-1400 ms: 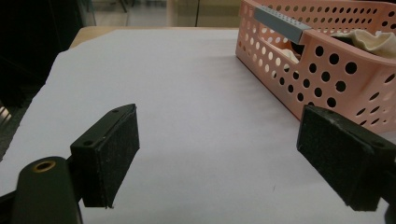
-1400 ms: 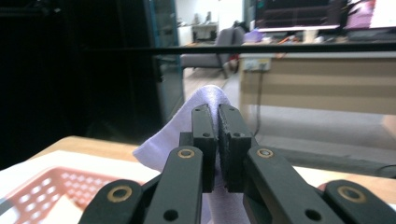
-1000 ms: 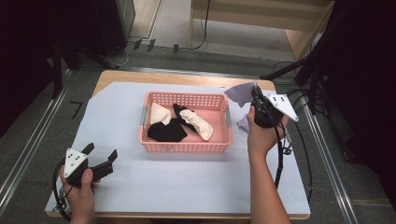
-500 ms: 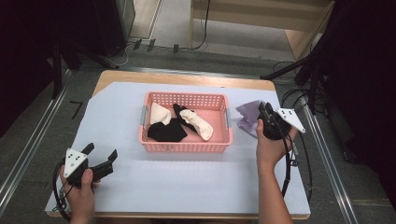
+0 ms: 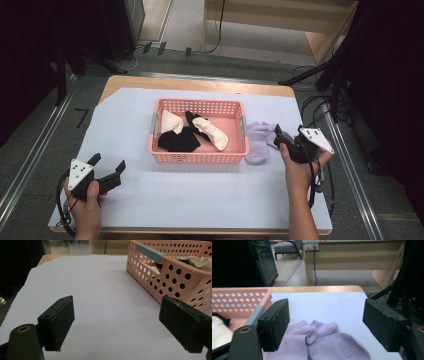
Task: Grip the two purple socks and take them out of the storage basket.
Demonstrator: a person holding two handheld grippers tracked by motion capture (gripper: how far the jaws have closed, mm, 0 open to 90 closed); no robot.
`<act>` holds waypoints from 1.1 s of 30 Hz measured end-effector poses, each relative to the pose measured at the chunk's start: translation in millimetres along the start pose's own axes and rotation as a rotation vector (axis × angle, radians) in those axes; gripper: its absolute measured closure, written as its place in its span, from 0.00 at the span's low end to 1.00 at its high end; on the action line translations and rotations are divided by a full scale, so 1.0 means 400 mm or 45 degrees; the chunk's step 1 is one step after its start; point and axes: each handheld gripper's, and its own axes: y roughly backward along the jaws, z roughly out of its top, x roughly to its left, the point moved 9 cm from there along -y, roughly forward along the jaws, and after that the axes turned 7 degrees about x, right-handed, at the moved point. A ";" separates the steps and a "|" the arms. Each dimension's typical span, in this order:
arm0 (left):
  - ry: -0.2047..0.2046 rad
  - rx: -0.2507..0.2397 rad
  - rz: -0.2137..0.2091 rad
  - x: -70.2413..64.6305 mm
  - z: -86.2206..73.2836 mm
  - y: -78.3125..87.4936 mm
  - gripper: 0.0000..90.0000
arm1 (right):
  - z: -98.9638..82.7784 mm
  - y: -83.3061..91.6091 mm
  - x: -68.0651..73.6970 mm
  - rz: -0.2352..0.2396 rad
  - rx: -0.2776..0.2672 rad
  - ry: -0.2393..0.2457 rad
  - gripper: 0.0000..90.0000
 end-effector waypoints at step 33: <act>-0.013 -0.009 0.006 -0.003 0.000 0.003 0.15 | -0.241 0.173 -0.158 0.021 0.114 -0.037 0.25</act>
